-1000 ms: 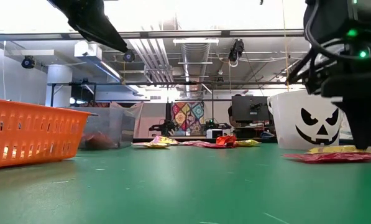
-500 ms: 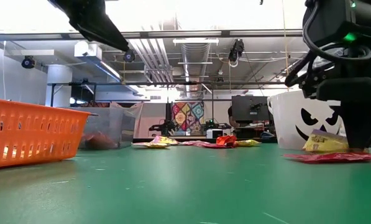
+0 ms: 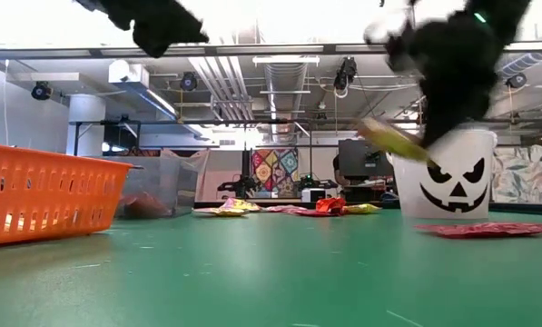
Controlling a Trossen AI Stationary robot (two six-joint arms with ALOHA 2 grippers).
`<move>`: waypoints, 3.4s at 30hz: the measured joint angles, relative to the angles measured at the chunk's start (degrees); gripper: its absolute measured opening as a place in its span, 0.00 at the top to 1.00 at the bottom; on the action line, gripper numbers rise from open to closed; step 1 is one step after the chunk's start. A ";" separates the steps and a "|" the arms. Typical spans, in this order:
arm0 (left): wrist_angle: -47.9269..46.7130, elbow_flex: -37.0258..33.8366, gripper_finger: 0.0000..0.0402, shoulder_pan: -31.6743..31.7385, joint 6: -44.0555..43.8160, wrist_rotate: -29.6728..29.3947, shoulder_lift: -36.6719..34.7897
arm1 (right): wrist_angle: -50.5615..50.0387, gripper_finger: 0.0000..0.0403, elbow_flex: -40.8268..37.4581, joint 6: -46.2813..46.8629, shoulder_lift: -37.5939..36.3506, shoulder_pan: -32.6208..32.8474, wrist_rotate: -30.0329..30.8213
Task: Sort candy by brand, put in halloween buckets
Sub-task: Put the yellow candy into the orange bin, then put the red candy into the white bucket
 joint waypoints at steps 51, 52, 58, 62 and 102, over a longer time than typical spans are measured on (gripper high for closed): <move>-4.36 1.95 1.00 -2.18 -8.49 1.62 3.57 | 11.08 0.58 25.79 -40.24 12.14 -0.48 16.64; -11.57 4.56 1.00 -2.99 -9.83 3.68 3.43 | 10.24 0.56 25.79 -39.29 11.32 -0.53 16.52; -41.35 16.04 1.00 -11.28 -20.33 12.21 4.58 | 6.07 0.49 25.55 -37.24 9.94 -0.56 16.99; -43.46 16.32 1.00 -15.11 -25.19 12.44 6.03 | 6.22 0.49 25.47 -37.15 10.40 -0.57 17.15; -48.10 14.31 0.64 -15.74 -22.70 -9.13 2.03 | -11.28 0.49 12.48 -28.55 10.49 0.63 -15.20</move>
